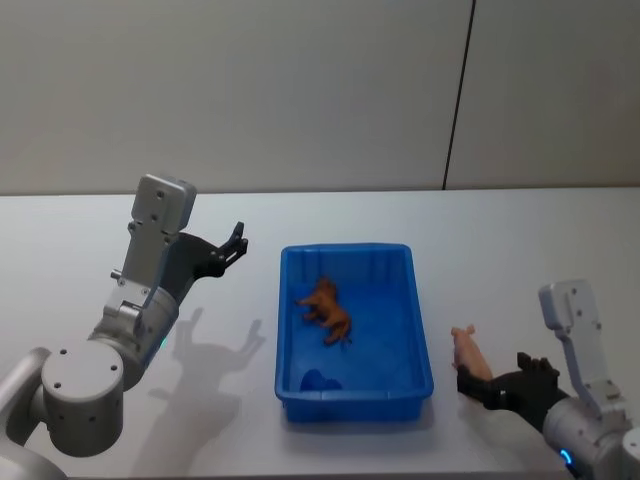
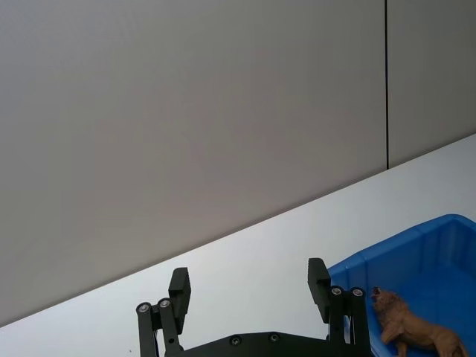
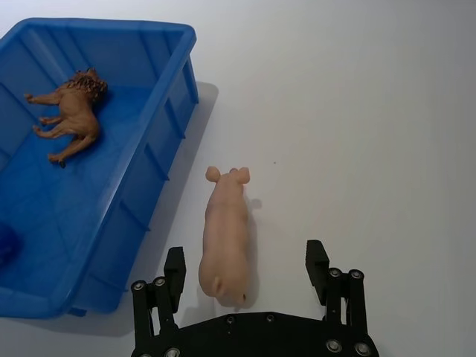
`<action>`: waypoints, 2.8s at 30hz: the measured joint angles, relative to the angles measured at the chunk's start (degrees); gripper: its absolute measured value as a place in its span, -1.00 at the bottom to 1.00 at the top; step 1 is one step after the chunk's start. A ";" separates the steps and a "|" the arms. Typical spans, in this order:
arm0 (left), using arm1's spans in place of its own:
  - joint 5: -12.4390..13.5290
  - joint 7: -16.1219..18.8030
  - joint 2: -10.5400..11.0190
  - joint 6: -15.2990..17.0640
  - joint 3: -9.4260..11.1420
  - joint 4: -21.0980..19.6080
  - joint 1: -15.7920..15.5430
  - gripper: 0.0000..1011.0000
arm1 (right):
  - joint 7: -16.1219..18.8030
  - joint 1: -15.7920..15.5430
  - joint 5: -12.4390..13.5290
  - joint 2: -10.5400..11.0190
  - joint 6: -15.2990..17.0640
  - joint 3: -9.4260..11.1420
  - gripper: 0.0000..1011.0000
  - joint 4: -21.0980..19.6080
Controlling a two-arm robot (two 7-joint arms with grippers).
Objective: Pick up the two dolls from the table and place them into the box.
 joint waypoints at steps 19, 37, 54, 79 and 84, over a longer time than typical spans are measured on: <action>0.00 0.00 0.00 0.00 0.00 0.00 0.00 0.98 | 3.99 2.89 -1.58 -1.37 -3.02 -0.42 0.06 6.29; 0.00 0.00 0.00 0.00 0.00 0.00 0.00 0.98 | 4.03 3.14 -2.00 -1.66 -5.49 -0.37 -0.26 4.67; 0.00 0.00 0.00 0.00 0.00 0.00 0.00 0.98 | 10.07 3.33 -3.94 -1.54 -13.50 -1.08 -0.26 -0.07; 0.00 0.00 0.00 0.00 0.00 0.00 0.00 0.98 | 23.90 9.04 -7.40 -5.52 -22.69 -4.36 0.43 1.58; 0.00 0.00 0.00 0.00 0.00 0.00 0.00 0.98 | 24.92 9.74 -7.78 -6.03 -23.33 -4.74 0.76 2.14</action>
